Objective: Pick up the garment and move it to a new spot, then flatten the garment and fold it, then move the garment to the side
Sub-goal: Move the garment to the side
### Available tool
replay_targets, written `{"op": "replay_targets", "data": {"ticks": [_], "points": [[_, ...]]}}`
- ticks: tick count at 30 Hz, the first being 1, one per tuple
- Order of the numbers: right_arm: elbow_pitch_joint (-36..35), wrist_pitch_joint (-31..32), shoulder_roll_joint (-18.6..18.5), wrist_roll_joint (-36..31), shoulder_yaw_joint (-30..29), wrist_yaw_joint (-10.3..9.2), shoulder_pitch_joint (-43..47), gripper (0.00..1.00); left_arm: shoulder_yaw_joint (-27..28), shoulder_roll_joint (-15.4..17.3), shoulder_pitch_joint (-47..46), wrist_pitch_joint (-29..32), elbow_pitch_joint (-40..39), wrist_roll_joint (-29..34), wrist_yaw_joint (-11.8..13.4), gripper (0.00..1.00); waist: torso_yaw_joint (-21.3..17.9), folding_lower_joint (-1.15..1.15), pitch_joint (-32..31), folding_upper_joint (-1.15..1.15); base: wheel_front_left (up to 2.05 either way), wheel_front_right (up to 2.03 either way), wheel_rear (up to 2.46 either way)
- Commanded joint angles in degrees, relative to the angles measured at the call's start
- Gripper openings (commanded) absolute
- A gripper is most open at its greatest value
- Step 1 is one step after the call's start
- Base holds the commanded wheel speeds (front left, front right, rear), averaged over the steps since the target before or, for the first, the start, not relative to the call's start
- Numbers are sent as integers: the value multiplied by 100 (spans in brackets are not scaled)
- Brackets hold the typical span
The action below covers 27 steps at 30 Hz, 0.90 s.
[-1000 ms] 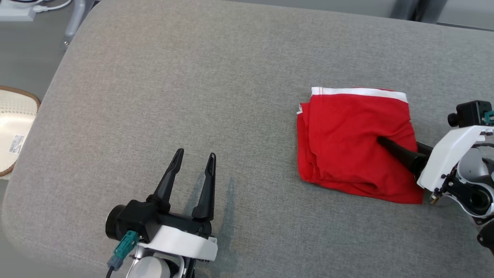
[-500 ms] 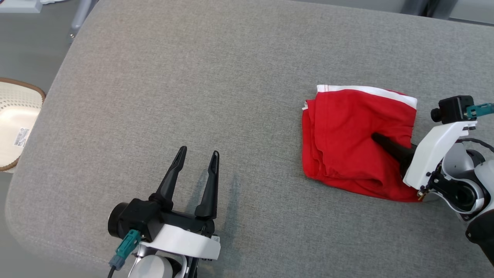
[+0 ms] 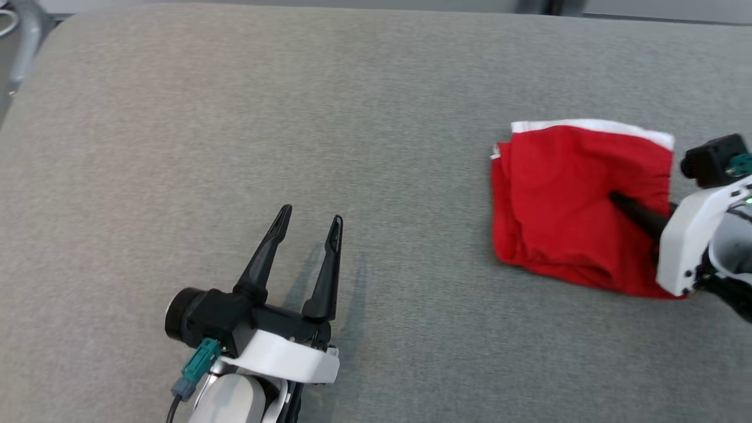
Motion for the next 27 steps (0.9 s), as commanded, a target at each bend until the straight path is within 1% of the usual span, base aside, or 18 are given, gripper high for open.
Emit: {"op": "replay_targets", "data": {"ticks": [1, 6, 10, 13, 17, 19, 20, 23, 27], "points": [[-55, -97, -184, -18, 32, -2, -116, 0, 9, 20, -135, -11, -21, 67, -41, 100, -315, 0, 80, 0, 0, 0, 0], [-302, -192, -777, -165, 265, -2, -446, 0, -102, 22, -421, -10, -97, 198, -137, 100, -797, 0, 426, 0, 0, 0, 0], [-439, -312, -1285, -262, 286, -3, -777, 0, -209, 24, -701, -11, -133, 300, -187, 100, -1138, 0, 745, 0, 0, 0, 0], [-465, -420, -1719, -387, 306, -2, -949, 0, -313, 25, -937, -10, -133, 342, -220, 100, -1283, 0, 979, 0, 0, 0, 0], [-535, -638, -2281, -456, 224, -3, -1196, 0, -432, 25, -1258, -10, -127, 373, -252, 100, -1398, 0, 1346, 0, 0, 0, 0], [-533, -720, -2506, -545, 227, -2, -1240, 0, -471, 25, -1362, -10, -95, 390, -270, 100, -1416, 0, 1473, 0, 0, 0, 0], [-533, -720, -2506, -545, 227, -2, -1240, 0, -471, 25, -1362, -10, -95, 390, -270, 100, -1416, 0, 1473, 0, 0, 0, 0], [-478, -810, -2791, -632, 160, -3, -1324, 0, -508, 23, -1497, -10, -75, 411, -299, 100, -1416, 0, 1626, 0, 0, 0, 0], [-310, -874, -3059, -712, 63, -3, -1350, 0, -516, 23, -1581, -10, -42, 450, -339, 100, -1379, 0, 1776, 0, 0, 0, 0]]}}
